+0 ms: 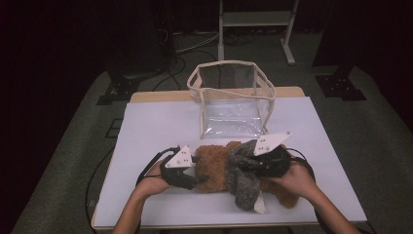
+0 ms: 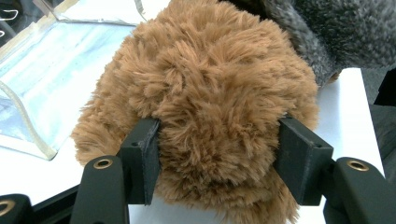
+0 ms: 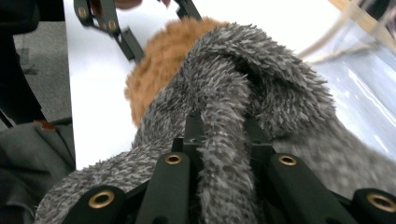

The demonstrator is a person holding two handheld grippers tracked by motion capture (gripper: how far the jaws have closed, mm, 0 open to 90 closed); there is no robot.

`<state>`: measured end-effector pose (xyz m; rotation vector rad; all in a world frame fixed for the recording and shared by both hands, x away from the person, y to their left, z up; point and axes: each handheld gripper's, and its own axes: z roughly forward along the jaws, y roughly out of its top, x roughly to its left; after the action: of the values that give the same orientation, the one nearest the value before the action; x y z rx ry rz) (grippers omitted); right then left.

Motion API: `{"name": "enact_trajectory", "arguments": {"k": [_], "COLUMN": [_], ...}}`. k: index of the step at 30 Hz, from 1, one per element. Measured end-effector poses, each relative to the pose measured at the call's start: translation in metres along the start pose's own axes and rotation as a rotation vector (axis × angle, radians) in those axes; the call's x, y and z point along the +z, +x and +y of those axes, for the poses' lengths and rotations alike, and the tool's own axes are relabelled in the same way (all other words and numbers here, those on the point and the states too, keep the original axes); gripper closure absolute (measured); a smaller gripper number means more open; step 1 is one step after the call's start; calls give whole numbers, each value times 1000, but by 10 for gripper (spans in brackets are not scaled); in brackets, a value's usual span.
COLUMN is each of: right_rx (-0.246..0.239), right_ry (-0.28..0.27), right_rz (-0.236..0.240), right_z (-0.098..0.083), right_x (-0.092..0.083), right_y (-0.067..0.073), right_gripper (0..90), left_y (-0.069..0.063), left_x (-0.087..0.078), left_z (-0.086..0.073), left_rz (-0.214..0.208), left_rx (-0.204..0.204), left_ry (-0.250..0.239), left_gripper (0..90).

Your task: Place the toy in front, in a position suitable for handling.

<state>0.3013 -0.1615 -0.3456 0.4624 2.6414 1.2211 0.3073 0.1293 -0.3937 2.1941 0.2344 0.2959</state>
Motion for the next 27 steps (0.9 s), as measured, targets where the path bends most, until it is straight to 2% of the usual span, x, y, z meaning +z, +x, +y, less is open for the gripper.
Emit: {"name": "enact_trajectory", "arguments": {"k": [2, 5, 7, 9, 13, 17, 21, 23, 27], "right_rx": [-1, -23, -40, -36, 2, 66, 96, 117, 135], "right_ry": [-12, -6, 4, 2, 9, -2, -7, -28, -43], "right_rz": [29, 47, 50, 46, 6, -27, -75, -77, -111], "right_z": [9, 21, 25, 24, 10, -10, -23, -29, -38], "right_x": [11, 27, 31, 28, 9, -18, -45, -57, -81], "right_y": [1, 6, 7, 4, -5, -15, -21, -24, -24], "right_gripper": [756, 756, 755, 755, 755, 755, 755, 755, 755], "left_y": [-2, -3, -3, -3, -4, -3, -3, -3, -3], "left_x": [1, 1, 1, 1, 1, 2, 3, 2, 2], "left_z": [0, 0, -2, -2, -1, -2, -2, -2, -2], "left_rz": [0, 11, 8, 5, 3, 0, -2, -2, -2], "left_rx": [13, 33, 25, 25, 27, 26, 23, 23, 29], "left_ry": [15, 49, 46, 44, 44, 40, 38, 38, 44], "left_gripper": [382, 379, 378, 377, 375, 374, 369, 367, 365]}}
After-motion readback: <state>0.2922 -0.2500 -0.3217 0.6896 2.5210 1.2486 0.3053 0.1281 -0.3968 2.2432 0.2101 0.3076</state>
